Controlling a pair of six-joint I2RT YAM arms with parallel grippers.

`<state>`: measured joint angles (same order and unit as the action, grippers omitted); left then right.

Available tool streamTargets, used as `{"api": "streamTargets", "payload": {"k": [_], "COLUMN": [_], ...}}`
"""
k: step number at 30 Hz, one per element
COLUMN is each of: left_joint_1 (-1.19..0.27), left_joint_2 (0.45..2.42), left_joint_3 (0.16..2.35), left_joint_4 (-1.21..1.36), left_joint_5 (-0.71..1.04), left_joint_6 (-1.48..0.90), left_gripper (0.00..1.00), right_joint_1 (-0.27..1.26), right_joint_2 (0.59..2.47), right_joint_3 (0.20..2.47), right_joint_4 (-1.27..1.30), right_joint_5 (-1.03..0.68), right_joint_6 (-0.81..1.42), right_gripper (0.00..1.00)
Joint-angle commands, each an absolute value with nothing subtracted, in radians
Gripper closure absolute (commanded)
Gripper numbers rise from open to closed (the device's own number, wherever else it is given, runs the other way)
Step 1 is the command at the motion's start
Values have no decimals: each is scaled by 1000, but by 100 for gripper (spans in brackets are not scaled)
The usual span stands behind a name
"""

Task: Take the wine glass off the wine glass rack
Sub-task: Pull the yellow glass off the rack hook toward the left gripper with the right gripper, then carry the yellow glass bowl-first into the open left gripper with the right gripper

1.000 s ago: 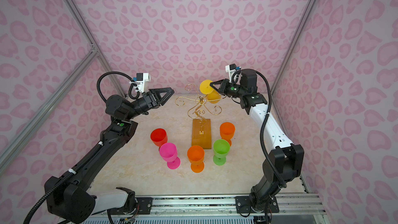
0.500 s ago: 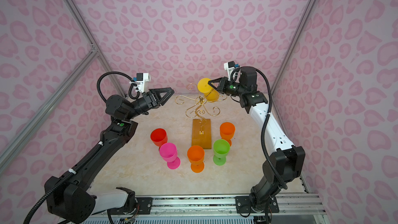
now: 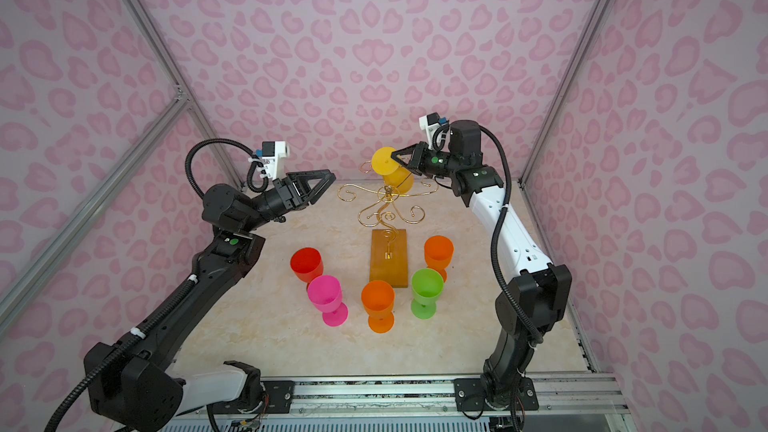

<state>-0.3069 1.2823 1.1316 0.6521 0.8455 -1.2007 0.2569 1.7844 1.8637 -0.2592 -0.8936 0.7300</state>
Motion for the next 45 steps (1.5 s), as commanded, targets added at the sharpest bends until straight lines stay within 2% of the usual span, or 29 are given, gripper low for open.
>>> {"api": "streamTargets", "payload": {"k": [1, 12, 19, 30, 37, 45], "left_joint_1": [-305, -304, -304, -273, -256, -244], "left_joint_2": [1272, 1258, 1255, 1290, 1347, 1417], "left_joint_3": [1127, 1122, 1125, 1132, 1161, 1190], "left_joint_4": [672, 663, 652, 660, 673, 700], "left_joint_5": [859, 861, 861, 850, 836, 809], "left_joint_6": [-1181, -1173, -1163, -1138, -1123, -1082], "left_gripper": [35, 35, 36, 35, 35, 35], "right_joint_1": [258, 243, 209, 183, 200, 276], "right_joint_2": [1810, 1938, 1931, 1779, 1722, 1662], "right_joint_3": [1894, 2033, 2019, 1816, 1723, 1620], "right_joint_4": [-236, -180, -50, 484, 846, 1014], "right_joint_5": [-903, -916, -904, -923, -934, -920], "right_joint_6": [725, 783, 850, 1123, 1385, 1510], "right_gripper": [97, 98, 99, 100, 100, 100]}}
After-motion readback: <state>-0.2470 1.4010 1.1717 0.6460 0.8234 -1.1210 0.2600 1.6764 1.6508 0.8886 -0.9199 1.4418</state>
